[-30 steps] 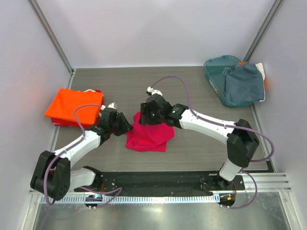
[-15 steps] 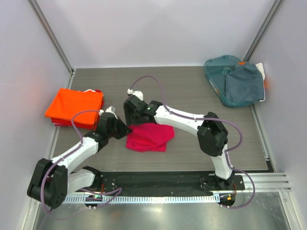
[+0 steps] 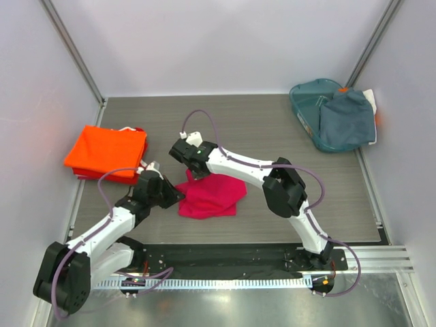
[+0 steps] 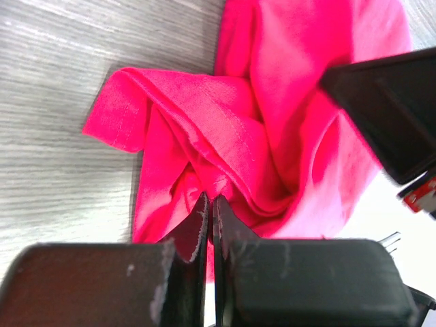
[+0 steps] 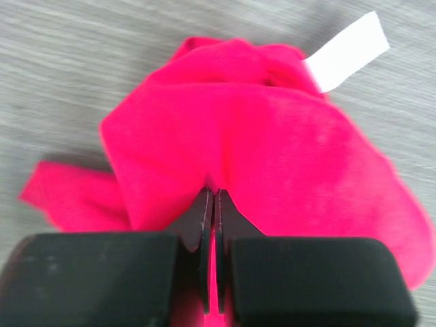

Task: Fold and stack the t-shirts
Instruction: Flatten the tshirt out

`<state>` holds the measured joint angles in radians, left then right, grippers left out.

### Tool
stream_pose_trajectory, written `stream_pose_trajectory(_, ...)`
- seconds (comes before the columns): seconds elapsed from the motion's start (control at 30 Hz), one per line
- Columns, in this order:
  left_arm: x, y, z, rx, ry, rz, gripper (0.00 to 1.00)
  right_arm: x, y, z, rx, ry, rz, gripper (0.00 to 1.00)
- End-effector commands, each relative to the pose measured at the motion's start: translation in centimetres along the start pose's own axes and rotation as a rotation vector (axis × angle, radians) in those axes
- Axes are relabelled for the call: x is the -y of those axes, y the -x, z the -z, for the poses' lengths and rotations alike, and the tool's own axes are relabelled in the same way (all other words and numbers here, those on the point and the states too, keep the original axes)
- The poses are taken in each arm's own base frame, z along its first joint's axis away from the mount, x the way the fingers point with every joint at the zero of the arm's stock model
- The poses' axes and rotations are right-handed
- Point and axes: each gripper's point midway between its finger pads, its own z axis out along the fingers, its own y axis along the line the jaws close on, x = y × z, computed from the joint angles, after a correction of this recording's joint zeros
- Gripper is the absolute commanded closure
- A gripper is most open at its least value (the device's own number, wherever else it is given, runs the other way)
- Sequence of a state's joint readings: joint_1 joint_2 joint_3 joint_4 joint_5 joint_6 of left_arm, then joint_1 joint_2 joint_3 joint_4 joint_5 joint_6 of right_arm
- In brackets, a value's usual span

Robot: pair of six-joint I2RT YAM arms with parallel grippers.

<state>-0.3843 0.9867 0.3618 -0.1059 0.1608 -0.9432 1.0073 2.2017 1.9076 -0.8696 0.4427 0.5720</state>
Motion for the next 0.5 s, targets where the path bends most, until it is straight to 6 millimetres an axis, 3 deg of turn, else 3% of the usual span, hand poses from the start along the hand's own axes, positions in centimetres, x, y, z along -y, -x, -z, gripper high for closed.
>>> stream_pose_trajectory(0.0,0.1,0.0,0.6,-0.002,0.012,-0.004,1.00,2.9,2.8,2.7,0.077,-0.077,-0.009,0.99)
stream_pose_trajectory(0.1,-0.5,-0.3,0.8,-0.003,0.025,-0.003,1.00,4.6,4.0,4.3,0.112,-0.084,-0.047,0.99)
stream_pose_trajectory(0.27,-1.4,-1.2,0.7,-0.027,0.040,0.008,1.00,3.9,5.2,6.1,0.147,0.021,-0.078,0.99)
stream_pose_trajectory(0.4,-2.2,-1.5,0.7,-0.018,0.057,0.020,1.00,6.0,5.9,6.7,0.168,0.011,-0.147,0.99)
stream_pose_trajectory(0.47,-2.4,-1.0,0.7,-0.006,0.086,0.005,1.00,6.8,7.3,7.5,0.193,0.066,-0.183,0.99)
